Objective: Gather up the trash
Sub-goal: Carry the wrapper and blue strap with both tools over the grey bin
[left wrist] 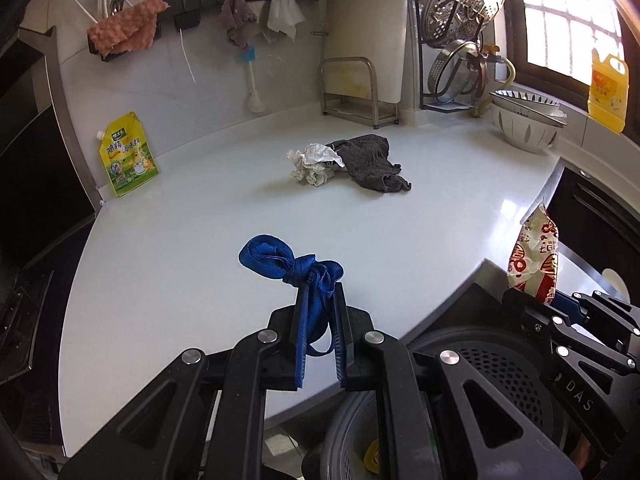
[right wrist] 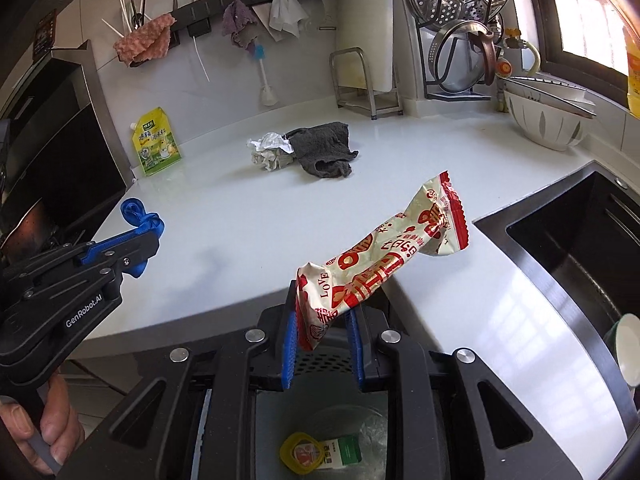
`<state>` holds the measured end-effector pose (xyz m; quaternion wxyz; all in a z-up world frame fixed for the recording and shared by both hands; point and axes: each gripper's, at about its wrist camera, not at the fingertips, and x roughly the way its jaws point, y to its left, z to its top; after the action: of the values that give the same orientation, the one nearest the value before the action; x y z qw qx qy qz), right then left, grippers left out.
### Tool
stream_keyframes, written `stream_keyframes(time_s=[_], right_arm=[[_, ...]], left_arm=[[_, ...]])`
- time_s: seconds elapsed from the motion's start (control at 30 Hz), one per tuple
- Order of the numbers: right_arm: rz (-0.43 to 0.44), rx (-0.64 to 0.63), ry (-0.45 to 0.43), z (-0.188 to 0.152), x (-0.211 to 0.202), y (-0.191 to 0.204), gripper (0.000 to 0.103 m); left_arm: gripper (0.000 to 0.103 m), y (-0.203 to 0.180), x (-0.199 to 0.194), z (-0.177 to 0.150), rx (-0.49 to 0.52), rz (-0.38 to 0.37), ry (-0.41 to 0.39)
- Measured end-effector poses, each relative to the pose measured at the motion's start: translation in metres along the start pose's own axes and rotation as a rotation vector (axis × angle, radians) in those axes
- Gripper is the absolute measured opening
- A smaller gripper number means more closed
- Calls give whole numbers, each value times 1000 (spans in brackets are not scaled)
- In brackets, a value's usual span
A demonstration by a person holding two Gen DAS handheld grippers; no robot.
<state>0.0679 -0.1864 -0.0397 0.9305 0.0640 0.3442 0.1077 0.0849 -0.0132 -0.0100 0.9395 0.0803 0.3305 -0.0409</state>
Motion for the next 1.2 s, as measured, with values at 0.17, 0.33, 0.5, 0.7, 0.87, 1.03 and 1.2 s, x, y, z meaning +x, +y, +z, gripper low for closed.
stream_keyframes(time_s=[0.17,0.33,0.5,0.7,0.87,1.03,1.2], right_arm=[[-42,-11,20,-27,-21,8,21],[-89,-43,14,-49,-42,15,21],[-107,-54,31,-71,-56,16,21],[-71,-34,63,-96,-64,17,21],[-88,-71,67,-105,-67,23,21],[-63,-63,92,-111,-64,23,21],[-62,-79,110,-116,-60,26,21]], left_arm=[[12,-3,-21,-27,19,1,3],[12,-7,-33,-47,14,-8,16],[12,-13,-36,-64,-5,-38,42],[12,-18,-39,-82,-7,-51,74],[12,-21,-38,-95,-5,-50,100],[12,-24,-37,-104,3,-52,120],[12,-24,-36,-108,4,-53,132]])
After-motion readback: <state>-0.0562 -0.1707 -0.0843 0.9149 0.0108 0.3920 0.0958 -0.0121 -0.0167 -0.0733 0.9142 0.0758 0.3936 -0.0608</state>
